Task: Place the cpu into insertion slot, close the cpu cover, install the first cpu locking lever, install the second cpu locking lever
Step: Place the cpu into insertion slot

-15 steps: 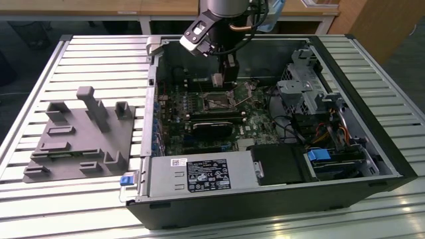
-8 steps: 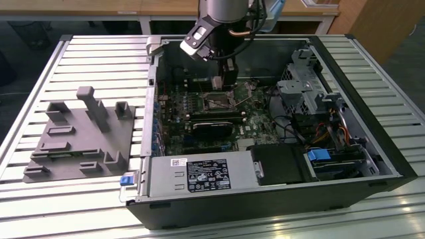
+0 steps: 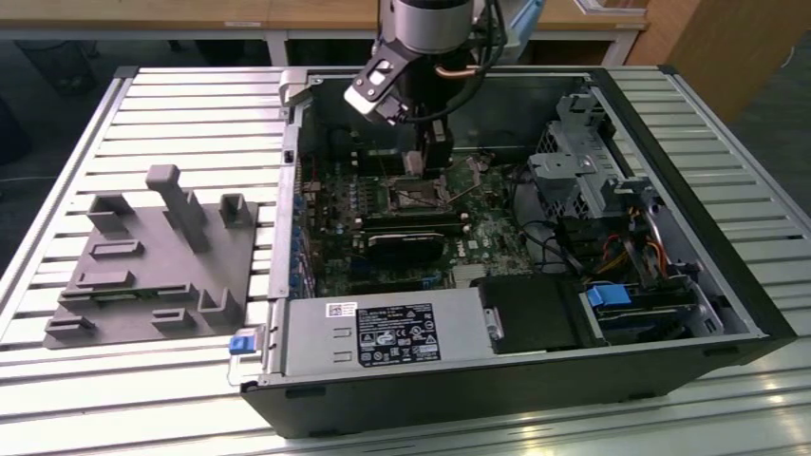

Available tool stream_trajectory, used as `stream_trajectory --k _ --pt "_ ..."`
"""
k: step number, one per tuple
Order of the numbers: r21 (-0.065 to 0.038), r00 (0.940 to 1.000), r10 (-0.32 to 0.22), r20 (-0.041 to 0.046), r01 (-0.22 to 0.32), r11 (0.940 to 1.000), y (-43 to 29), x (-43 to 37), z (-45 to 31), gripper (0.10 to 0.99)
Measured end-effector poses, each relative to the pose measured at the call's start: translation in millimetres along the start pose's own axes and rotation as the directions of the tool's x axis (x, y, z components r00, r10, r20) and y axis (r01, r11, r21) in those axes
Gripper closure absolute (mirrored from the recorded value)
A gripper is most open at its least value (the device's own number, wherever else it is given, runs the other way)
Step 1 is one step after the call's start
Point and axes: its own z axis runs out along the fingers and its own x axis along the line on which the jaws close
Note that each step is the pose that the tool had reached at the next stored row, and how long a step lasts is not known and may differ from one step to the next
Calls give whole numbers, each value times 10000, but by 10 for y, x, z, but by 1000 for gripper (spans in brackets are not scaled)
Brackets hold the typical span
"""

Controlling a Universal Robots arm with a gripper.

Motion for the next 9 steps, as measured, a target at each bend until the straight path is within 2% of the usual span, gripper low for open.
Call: stream_trajectory --k 9 --pt "1 10000 -1 10 1 10000 -7 17 96 545"
